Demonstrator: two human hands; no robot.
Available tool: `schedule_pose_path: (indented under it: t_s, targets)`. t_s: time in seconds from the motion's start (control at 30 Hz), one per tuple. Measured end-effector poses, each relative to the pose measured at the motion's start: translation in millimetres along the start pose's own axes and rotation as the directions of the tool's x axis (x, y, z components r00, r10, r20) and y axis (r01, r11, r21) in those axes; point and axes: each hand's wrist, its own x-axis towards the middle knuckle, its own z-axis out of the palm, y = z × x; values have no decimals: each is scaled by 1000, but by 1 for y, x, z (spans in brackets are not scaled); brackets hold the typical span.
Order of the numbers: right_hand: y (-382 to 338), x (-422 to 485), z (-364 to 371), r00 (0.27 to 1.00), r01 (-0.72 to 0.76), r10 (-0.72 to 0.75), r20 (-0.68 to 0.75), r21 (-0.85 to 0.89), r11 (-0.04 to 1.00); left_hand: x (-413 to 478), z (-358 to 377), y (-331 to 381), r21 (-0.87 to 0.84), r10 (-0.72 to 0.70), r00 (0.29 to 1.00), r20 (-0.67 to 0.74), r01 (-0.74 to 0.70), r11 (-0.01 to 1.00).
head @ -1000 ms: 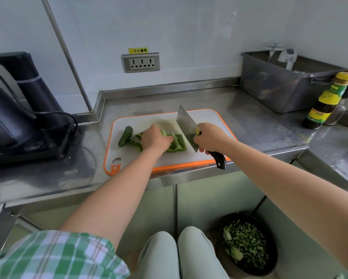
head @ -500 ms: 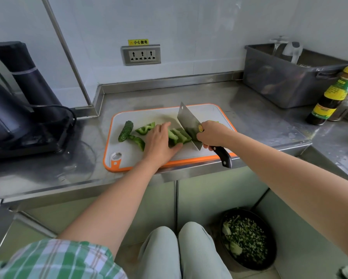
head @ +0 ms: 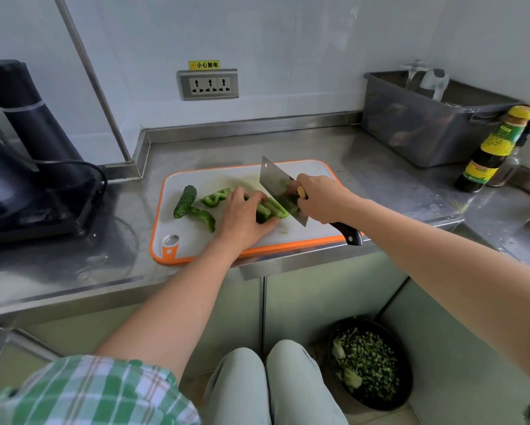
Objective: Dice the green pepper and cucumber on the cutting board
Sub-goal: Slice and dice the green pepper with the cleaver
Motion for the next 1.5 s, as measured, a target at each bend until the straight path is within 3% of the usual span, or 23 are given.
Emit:
schedule_pose_path:
  t_s: [0.13, 0.43, 0.83, 1.1, 1.27, 1.5]
  targets:
    - [1, 1, -3, 999, 24, -26, -36, -48, 999, 1, -2, 0, -60, -3, 1000, 11, 3, 998]
    - [-3, 0, -4, 998, 29, -24, 54, -96, 995, 6, -8, 1, -87, 30, 999, 32, -27, 996]
    - [-3, 8, -4, 984, -46, 47, 173, -10, 999, 8, 1, -5, -51, 34, 998, 59, -31, 998]
    - [-1, 13, 11, 990, -64, 54, 132, 72, 995, 7, 4, -9, -96, 55, 998, 8, -54, 994]
    - [-10, 21, 22, 998, -43, 44, 38, -11, 999, 6, 5, -10, -128, 59, 998, -33, -63, 990]
    - [2, 29, 17, 996, -68, 76, -52, 131, 989, 6, 6, -11, -146, 63, 996, -58, -71, 987]
